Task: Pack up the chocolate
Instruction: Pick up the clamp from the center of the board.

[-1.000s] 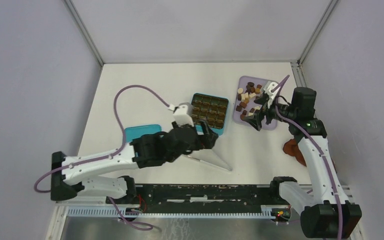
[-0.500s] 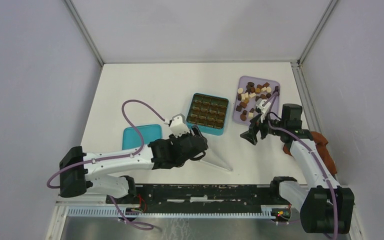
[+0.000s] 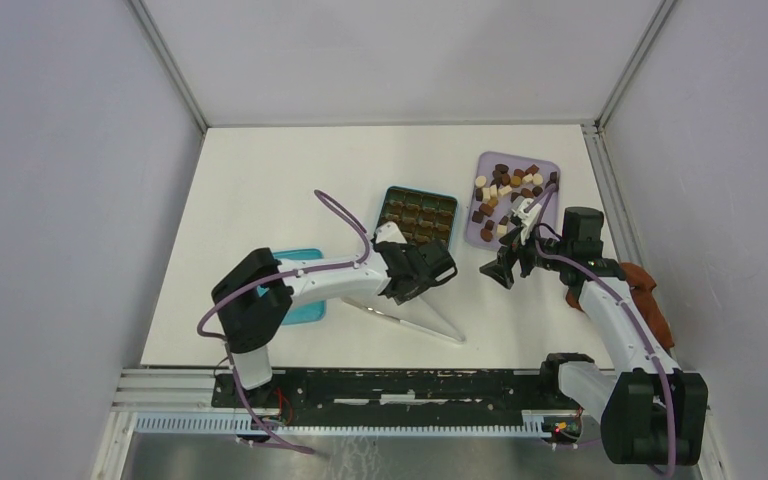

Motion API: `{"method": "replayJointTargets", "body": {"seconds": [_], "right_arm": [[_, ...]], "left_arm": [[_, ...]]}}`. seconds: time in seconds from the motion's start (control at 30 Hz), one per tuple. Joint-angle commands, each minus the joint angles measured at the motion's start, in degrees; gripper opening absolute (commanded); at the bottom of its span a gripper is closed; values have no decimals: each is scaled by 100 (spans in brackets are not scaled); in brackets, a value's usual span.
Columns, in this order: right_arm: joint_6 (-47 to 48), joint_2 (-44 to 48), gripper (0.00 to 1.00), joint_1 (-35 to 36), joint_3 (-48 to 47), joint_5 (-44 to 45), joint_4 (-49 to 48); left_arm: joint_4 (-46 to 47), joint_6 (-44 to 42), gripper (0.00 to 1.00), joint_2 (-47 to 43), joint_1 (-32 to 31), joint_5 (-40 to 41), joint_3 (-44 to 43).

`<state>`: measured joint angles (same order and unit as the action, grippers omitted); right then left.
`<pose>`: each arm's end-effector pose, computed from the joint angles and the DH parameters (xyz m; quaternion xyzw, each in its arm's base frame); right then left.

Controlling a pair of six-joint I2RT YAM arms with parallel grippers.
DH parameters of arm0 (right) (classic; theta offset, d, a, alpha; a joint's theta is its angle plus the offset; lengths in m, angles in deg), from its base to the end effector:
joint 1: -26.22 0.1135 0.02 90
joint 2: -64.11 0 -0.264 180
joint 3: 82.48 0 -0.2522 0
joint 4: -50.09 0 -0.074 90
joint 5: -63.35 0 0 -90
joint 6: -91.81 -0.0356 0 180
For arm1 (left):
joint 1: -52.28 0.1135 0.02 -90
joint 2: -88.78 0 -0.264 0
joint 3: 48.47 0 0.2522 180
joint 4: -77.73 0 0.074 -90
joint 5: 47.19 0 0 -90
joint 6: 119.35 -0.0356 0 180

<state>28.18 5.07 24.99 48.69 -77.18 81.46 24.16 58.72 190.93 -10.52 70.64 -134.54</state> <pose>0.2052 0.0231 0.2311 -0.3503 0.7669 0.2896 0.4530 0.1769 -0.3078 0.2028 -0.2504 0.9230 -0.1064 0.2722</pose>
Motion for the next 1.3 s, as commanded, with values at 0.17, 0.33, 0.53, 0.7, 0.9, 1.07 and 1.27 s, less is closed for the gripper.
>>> {"method": "replayJointTargets", "body": {"seconds": [0.17,0.33,0.53,0.7,0.9,1.07,1.27], "right_arm": [[26,-50,96,7,-97,-1,-164],[26,-80,97,8,-96,34,-165],[27,-81,97,9,-92,86,-165],[35,-46,96,9,-105,113,-152],[44,-19,97,9,-114,122,-127],[70,15,97,7,-123,126,-100],[88,51,97,9,-132,139,-81]], "left_arm": [[-110,29,58,526,197,-207,-246],[-215,5,57,717,302,-263,-281],[-504,-13,50,922,311,-190,-419],[-797,-122,43,1178,316,-221,-700],[-932,-203,33,1270,320,-340,-813],[-932,-270,27,1216,306,-352,-833],[-949,-449,2,1067,304,-162,-858]]}}
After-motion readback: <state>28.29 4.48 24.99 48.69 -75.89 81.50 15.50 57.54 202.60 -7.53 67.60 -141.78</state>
